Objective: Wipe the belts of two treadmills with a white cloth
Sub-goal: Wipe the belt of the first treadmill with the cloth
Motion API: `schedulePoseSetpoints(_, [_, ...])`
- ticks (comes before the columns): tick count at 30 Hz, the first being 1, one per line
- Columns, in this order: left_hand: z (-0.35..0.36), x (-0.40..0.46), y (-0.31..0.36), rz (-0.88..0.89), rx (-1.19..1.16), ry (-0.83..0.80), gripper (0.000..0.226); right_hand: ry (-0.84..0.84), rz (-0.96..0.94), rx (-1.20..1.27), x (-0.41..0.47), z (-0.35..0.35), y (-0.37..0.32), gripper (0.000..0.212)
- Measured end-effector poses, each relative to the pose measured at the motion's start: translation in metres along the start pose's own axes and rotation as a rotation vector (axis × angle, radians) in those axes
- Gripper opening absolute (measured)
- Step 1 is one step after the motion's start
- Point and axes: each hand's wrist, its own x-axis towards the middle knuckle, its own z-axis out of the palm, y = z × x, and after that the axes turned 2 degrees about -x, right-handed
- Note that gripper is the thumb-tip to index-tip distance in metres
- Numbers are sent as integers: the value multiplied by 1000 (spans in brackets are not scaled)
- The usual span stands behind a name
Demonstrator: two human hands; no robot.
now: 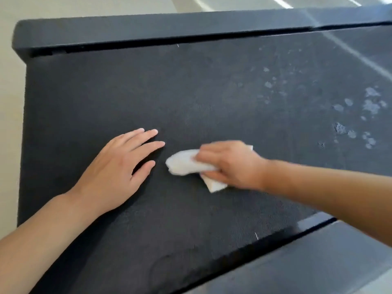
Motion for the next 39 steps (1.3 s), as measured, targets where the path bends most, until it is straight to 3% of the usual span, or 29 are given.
schedulePoseSetpoints(3, [-3, -24, -1, -32, 5, 4, 51, 162, 651, -171, 43, -19, 111, 26])
schedulePoseSetpoints(4, [-5, -31, -1, -37, 10, 3, 51, 180, 784, -167, 52, -20, 123, 26])
schedulePoseSetpoints(5, [-6, -37, -3, -43, 20, 1, 51, 195, 798, -159, 62, -17, 120, 25])
schedulePoseSetpoints(7, [-11, -49, -11, -74, 49, 15, 51, 194, 622, -109, 76, -1, 74, 24])
schedulePoseSetpoints(9, [-14, -60, -17, -133, 52, 50, 51, 101, 264, 52, 66, 24, -9, 22])
schedulePoseSetpoints(12, [-12, -65, -16, -168, 41, 84, 50, -280, -306, 237, 18, 39, -127, 10])
schedulePoseSetpoints(13, [-11, -64, -15, -173, 44, 94, 50, -322, -431, 235, 13, 41, -131, 8])
schedulePoseSetpoints(15, [-10, -62, -14, -175, 42, 112, 49, -191, -501, 237, 30, 43, -92, 17])
schedulePoseSetpoints(16, [-10, -62, -14, -179, 39, 116, 49, -58, -394, 174, 51, 35, -58, 21])
schedulePoseSetpoints(18, [-11, -63, -14, -198, 24, 121, 48, 147, 70, -54, 100, 21, 33, 23])
schedulePoseSetpoints(20, [-12, -64, -12, -201, 13, 124, 48, 155, 601, -193, 130, -3, 120, 27])
schedulePoseSetpoints(21, [-12, -64, -11, -200, 12, 127, 48, 163, 752, -170, 132, -14, 143, 30])
schedulePoseSetpoints(23, [-13, -63, -12, -192, 7, 140, 48, 159, 759, -199, 132, -13, 135, 29])
schedulePoseSetpoints(25, [-12, -63, -13, -189, 7, 146, 48, 105, 624, -72, 118, 11, 79, 21])
schedulePoseSetpoints(27, [-12, -63, -14, -192, 16, 144, 48, -122, 569, 125, 116, 36, 20, 21])
schedulePoseSetpoints(30, [-11, -62, -13, -178, 23, 145, 48, -207, 1032, 421, 121, 43, -2, 45])
schedulePoseSetpoints(31, [-11, -62, -13, -175, 25, 146, 48, -211, 1045, 433, 124, 36, -1, 47])
schedulePoseSetpoints(32, [-11, -62, -13, -174, 27, 149, 48, -203, 955, 341, 117, 32, 4, 46])
schedulePoseSetpoints(34, [-11, -63, -14, -180, 26, 152, 48, -234, 582, 124, 104, 30, 27, 42])
schedulePoseSetpoints(36, [-10, -64, -13, -183, 18, 149, 48, -135, 675, 183, 112, -1, 75, 29])
schedulePoseSetpoints(39, [-12, -65, -13, -189, 13, 153, 48, 102, 949, -88, 122, -25, 148, 26])
